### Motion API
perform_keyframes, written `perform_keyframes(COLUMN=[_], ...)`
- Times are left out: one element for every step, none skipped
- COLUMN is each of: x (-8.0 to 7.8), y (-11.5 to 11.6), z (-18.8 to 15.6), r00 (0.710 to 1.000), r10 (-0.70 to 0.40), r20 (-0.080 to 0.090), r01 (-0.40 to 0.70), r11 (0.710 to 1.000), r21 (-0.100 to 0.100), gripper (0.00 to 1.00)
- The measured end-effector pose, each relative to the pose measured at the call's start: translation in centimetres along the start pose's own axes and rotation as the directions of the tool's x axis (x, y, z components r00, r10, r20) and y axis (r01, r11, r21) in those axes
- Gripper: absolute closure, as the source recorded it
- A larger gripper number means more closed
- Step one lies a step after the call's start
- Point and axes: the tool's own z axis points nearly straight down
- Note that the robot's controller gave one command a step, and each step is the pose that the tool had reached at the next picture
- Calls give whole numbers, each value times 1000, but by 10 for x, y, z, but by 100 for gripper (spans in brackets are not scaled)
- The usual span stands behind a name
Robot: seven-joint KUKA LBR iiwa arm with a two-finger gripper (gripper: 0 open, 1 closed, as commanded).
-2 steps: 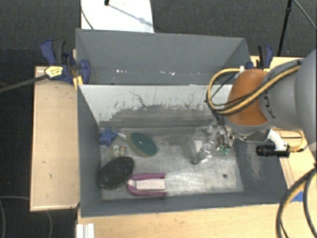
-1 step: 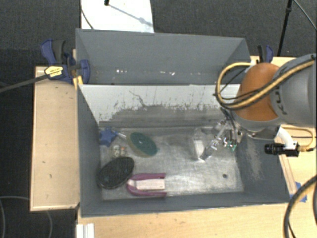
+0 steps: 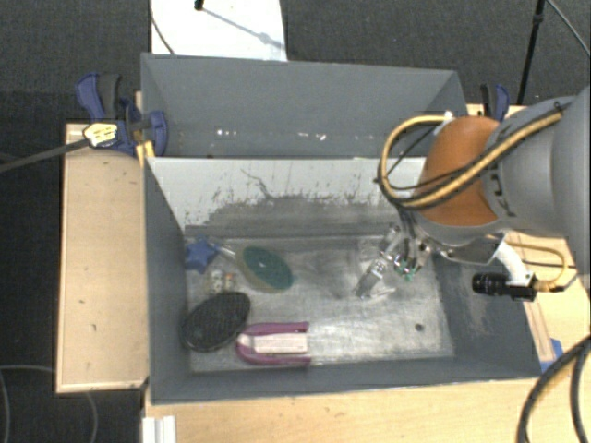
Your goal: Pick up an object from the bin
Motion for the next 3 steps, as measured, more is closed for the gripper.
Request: perform_keyframes(x=[-16,-21,-23], y=[-25,1,1], z=[39,38,36], r00=[997,963,964], r10=[79,268,265], r20=[3,3,8], r01=[-79,-268,-265], r11=[997,963,964], r21=[-1,-1,-4], gripper=[0,0,100])
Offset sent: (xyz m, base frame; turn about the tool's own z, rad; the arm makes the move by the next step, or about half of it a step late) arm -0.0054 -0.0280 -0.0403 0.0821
